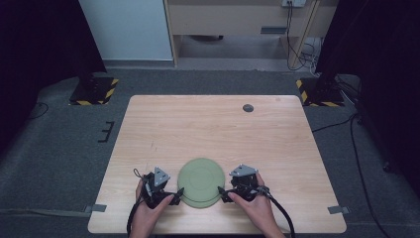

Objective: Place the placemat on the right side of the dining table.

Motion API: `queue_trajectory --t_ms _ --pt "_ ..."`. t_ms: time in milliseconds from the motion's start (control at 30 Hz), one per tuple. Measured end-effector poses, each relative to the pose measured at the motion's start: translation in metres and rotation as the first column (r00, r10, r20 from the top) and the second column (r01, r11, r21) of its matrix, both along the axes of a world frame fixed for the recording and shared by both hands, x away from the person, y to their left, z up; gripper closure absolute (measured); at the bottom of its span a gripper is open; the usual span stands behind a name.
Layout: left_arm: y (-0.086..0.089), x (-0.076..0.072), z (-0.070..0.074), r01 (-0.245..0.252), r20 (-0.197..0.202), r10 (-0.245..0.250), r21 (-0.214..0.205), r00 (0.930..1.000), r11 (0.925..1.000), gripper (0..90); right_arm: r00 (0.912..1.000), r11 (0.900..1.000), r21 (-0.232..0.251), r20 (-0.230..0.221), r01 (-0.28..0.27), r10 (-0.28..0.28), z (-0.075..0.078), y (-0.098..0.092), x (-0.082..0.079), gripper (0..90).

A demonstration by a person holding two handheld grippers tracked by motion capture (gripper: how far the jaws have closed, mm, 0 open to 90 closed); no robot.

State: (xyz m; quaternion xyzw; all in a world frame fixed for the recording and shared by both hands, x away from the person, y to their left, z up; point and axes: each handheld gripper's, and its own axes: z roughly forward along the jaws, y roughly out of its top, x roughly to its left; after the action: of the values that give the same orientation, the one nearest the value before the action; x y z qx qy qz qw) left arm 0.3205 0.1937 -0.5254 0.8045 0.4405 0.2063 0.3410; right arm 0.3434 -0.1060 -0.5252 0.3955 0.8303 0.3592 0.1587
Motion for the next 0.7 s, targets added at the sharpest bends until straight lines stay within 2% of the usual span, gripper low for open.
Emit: queue_trajectory --t_ms 133,233,367,433,500,700 --pt "0.0004 -0.0015 0.0 0.004 0.006 -0.004 -0.009 1.0 1.0 2.7 1.0 1.0 0.007 -0.002 0.0 0.0 0.0006 -0.0003 -0.0007 7.7" --pt "-0.0004 -0.0019 -0.0005 0.005 0.005 -0.005 -0.009 1.0 0.9999 2.9 0.9998 0.9998 0.013 -0.007 -0.017 0.017 0.001 0.0008 -0.0031 7.6" --pt "-0.0009 0.0001 -0.0006 -0.001 0.007 0.001 -0.007 1.0 1.0 1.1 0.9999 0.9999 0.0 -0.001 -0.012 0.012 0.0004 0.0026 -0.001 4.6" --pt "-0.0013 0.0002 -0.0008 -0.001 0.011 0.001 -0.008 0.9999 1.0 1.2 0.9997 0.9999 0.008 0.024 0.007 -0.007 0.001 0.0024 -0.0004 9.6" --pt "-0.0011 -0.0003 -0.0006 0.003 0.012 -0.003 -0.008 0.9999 1.0 1.7 0.9992 1.0 0.004 0.039 0.009 -0.009 0.0007 0.0038 -0.0006 10.9" --pt "-0.0021 -0.0016 -0.001 0.008 0.01 -0.008 -0.003 0.9999 1.0 2.5 0.9998 0.9998 0.003 -0.002 -0.021 0.021 0.0018 0.0018 -0.0061 8.0"
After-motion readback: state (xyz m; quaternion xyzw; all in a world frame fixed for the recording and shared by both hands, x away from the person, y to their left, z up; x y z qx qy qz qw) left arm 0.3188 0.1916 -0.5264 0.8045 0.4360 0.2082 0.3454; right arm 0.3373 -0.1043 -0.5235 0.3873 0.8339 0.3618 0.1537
